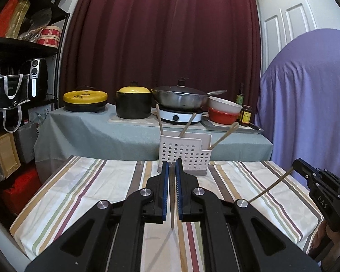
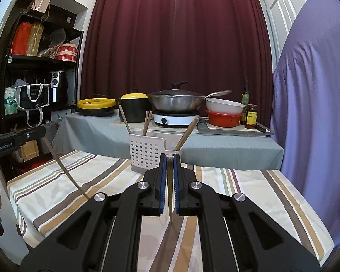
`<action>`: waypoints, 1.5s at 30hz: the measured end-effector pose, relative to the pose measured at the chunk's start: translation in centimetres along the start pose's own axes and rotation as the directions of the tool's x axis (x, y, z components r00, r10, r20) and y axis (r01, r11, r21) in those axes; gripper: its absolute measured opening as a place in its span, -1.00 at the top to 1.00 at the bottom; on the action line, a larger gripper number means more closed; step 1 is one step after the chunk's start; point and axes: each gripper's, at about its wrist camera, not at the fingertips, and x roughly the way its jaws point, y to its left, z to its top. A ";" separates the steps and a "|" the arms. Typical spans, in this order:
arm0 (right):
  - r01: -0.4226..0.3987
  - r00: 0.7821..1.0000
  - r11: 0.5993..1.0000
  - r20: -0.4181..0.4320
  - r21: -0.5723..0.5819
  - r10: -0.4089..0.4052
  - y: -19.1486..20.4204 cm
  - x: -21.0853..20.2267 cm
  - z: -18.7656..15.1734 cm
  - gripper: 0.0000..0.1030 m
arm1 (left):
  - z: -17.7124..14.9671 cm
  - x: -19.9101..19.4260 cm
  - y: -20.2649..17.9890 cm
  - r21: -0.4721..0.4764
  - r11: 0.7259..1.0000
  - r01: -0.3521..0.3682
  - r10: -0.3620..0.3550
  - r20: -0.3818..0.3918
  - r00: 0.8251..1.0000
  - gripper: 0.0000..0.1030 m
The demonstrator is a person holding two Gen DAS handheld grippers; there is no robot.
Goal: Organize utensils
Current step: 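Lift the chopstick with the left tool over the holder while the right tool carries its own, then insert the chopstick into the holder and open the left tool while the right tool releases its own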
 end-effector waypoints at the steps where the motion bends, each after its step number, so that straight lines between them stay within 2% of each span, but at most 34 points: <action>1: -0.001 1.000 1.000 -0.001 0.000 0.001 0.0 0.1 0.2 0.87 | 0.1 0.0 0.1 0.001 1.000 -0.003 0.003 0.000 1.000 0.87; 14: -0.028 1.000 0.999 -0.006 -0.029 0.028 0.7 2.2 2.4 0.87 | 2.0 0.9 0.7 -0.001 0.999 -0.037 0.037 0.026 0.999 0.87; 26: -0.070 0.997 0.997 0.034 -0.018 0.070 0.0 6.0 6.4 0.87 | 5.2 4.1 1.9 -0.038 0.999 -0.007 0.008 0.037 0.999 0.87; 32: -0.051 0.994 0.998 0.097 -0.047 0.055 -0.3 8.5 9.2 0.87 | 8.1 6.6 2.7 -0.063 0.998 0.005 0.001 0.082 0.997 0.87; 37: -0.035 0.988 0.998 0.151 -0.059 0.044 -0.8 10.7 11.1 0.87 | 10.2 8.3 2.3 -0.047 0.999 -0.001 0.008 0.142 0.990 0.87; 45: -0.044 0.978 0.999 0.205 -0.019 0.047 -2.2 15.3 13.7 0.87 | 13.7 11.1 2.1 -0.038 0.999 -0.001 0.009 0.210 0.978 0.87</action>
